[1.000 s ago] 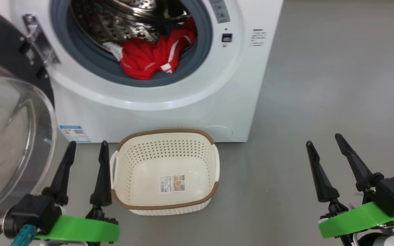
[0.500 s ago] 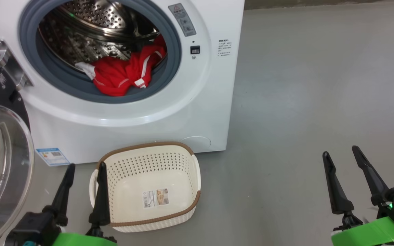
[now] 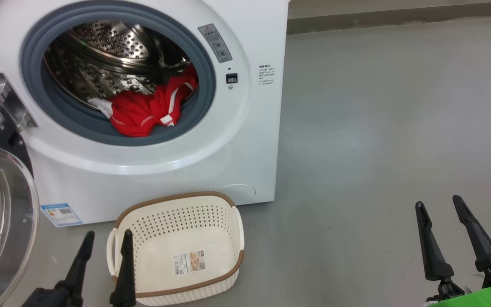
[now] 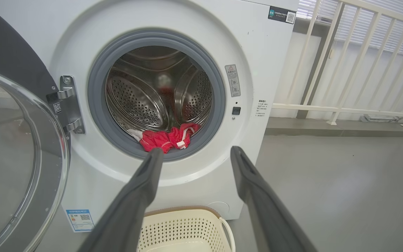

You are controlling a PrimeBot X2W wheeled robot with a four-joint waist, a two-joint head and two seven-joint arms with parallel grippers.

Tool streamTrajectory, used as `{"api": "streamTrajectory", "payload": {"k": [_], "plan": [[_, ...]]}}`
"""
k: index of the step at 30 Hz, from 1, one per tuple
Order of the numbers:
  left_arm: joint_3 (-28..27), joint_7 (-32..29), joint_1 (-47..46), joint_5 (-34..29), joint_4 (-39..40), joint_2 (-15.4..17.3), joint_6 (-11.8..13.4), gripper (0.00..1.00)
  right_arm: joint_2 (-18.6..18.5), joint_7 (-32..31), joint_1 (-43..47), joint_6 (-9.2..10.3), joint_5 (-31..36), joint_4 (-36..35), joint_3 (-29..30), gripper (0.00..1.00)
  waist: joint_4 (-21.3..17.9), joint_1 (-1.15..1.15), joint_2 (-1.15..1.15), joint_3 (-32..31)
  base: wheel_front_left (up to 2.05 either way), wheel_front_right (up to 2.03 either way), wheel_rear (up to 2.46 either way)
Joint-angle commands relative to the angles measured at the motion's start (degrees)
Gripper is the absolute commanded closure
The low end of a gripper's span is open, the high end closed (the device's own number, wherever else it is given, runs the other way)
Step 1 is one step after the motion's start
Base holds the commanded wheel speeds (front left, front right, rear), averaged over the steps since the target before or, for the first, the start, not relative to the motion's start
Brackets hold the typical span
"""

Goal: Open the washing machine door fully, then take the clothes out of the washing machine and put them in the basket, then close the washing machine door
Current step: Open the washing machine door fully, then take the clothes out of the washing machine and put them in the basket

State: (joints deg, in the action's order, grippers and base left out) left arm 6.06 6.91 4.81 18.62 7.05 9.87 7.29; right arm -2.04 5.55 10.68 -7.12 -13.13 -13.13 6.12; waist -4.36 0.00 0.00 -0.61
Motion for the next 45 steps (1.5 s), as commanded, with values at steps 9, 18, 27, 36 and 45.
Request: {"api": "streamTrajectory", "payload": {"k": [9, 18, 27, 36, 45], "plan": [[-1.5, -0.1, -1.2, -0.6, 1.4, 1.0, 0.7, 0.0, -0.8, 0.3, -0.2, -0.36, -1.0, -1.7, -1.2, 0.0, -0.4, 0.0, 0.0, -0.4, 0.0, 0.0, 0.0], [-1.1, 0.0, -1.5, -0.7, 0.5, 1.0, 1.2, 0.0, -0.8, -0.1, 0.1, -0.36, -1.1, -2.0, -1.1, 0.0, 0.3, 0.0, 0.0, -0.9, 0.06, -0.06, 0.0], [-0.4, -0.3, -1.6, -0.9, 0.7, 1.3, 1.3, 0.0, -0.8, -0.5, 0.5, -0.36, -1.4, -2.5, -1.4, 0.0, 0.9, 0.0, 0.0, -1.4, 0.99, -0.99, 0.0], [-0.3, 0.9, -1.6, -0.1, 1.7, 1.5, 0.9, 0.0, -0.8, -0.5, 0.6, -0.36, -1.7, -2.2, -1.5, 0.0, 1.2, 0.0, 0.0, -1.0, 1.5, -1.48, -0.02], [0.1, 1.0, -1.9, -0.9, 1.7, 1.5, 1.7, 0.0, -0.8, -0.8, 0.5, -0.36, -1.6, -2.3, -1.3, 0.0, 1.8, 0.0, 0.0, -0.6, 0.36, -0.36, 0.0]]}}
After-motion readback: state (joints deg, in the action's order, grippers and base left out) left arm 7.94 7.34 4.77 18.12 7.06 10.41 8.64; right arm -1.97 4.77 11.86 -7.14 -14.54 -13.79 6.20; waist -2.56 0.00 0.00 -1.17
